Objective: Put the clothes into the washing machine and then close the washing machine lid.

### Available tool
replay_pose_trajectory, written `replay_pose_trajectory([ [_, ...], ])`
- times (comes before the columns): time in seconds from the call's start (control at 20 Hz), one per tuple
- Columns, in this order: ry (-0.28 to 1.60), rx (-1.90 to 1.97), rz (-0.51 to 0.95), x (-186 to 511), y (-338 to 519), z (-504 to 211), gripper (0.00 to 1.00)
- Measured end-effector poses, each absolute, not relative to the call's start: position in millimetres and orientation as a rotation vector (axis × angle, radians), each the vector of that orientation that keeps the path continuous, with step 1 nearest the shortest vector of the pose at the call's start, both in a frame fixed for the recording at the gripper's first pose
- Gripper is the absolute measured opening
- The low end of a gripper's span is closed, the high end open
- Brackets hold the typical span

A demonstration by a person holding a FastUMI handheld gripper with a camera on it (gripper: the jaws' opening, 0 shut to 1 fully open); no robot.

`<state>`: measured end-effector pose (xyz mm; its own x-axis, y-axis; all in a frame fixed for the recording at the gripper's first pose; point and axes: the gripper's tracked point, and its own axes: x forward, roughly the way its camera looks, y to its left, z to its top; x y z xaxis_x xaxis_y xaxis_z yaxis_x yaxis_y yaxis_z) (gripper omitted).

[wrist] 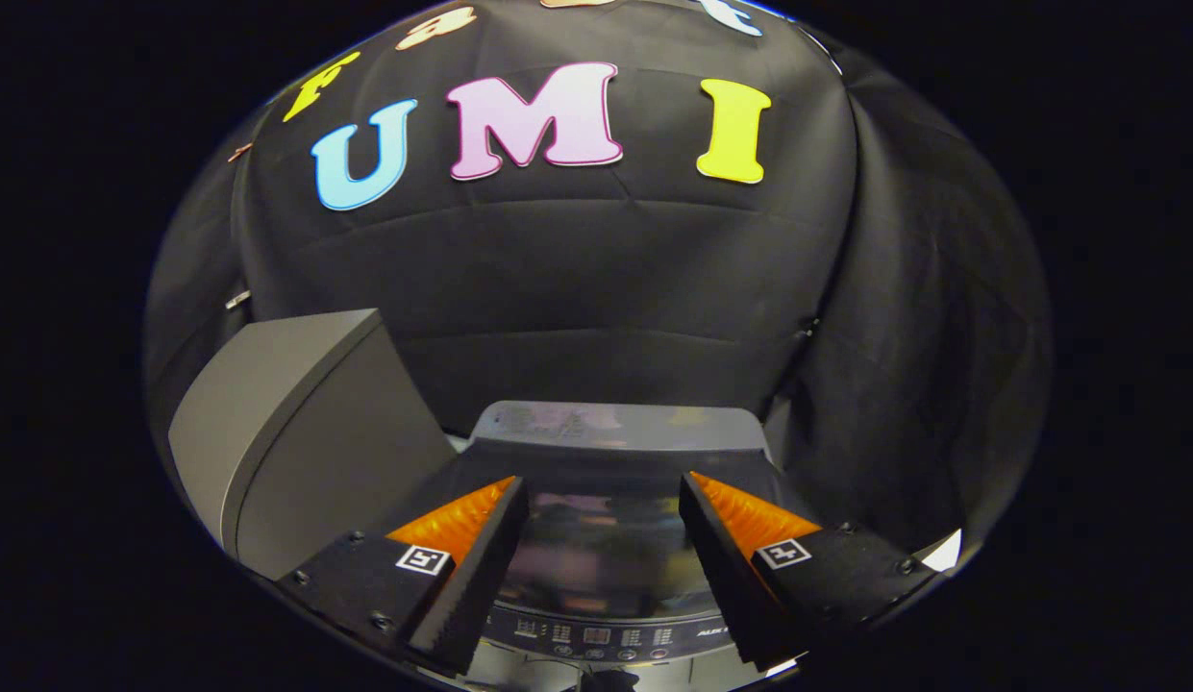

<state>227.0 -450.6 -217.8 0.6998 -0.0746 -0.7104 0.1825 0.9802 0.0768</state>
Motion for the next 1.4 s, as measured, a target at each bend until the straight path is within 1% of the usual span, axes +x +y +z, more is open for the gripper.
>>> replay_pose_trajectory([
  [0.15, 0.649, 0.119, -0.141, 241.2, -428.4, -187.3, 0.99],
  [0.45, 0.268, 0.14, -0.134, 290.7, -387.6, -87.2, 0.99],
  [0.5, 0.242, 0.137, -0.124, 294.5, -378.9, -83.0, 0.99],
  [0.65, 0.213, 0.132, -0.095, 296.0, -358.5, -79.7, 0.99],
  [1.1, 0.099, 0.068, -0.053, 311.1, -333.4, -53.8, 0.98],
  [1.4, 0.076, 0.046, -0.024, 313.9, -316.2, -40.4, 0.98],
])
